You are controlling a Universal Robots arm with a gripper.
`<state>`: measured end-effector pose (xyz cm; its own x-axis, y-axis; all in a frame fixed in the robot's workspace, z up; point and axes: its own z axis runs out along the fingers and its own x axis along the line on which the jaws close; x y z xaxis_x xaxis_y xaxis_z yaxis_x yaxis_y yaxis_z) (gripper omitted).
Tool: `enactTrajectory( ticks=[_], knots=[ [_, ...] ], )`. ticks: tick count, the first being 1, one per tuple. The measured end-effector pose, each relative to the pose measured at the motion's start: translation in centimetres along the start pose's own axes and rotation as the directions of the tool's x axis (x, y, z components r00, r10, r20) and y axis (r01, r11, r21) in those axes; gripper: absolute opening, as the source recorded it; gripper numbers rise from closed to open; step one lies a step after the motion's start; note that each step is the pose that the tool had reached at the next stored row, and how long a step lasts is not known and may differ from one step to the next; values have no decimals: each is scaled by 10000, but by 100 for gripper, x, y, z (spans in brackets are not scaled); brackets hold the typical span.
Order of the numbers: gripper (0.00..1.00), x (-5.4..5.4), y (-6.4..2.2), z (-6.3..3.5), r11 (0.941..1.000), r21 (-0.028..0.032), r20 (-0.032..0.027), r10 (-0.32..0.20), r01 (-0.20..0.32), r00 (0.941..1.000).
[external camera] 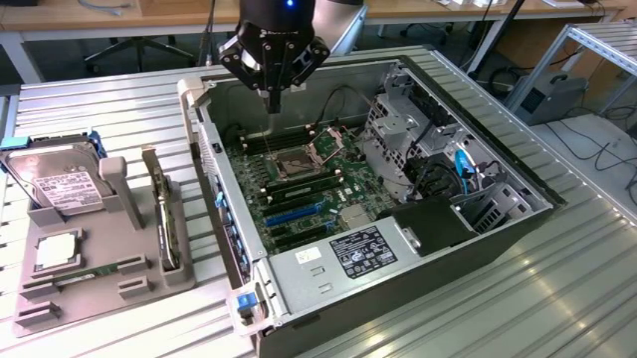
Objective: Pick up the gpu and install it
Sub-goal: 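Reach for the gpu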
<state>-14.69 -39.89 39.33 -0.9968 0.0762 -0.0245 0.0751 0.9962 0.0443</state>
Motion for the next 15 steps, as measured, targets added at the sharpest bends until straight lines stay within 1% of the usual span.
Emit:
enactTrajectory(
  ticks=[15],
  knots=[
    [11,31,-2,-1,10000,0,0,0,0,10000]
  ],
)
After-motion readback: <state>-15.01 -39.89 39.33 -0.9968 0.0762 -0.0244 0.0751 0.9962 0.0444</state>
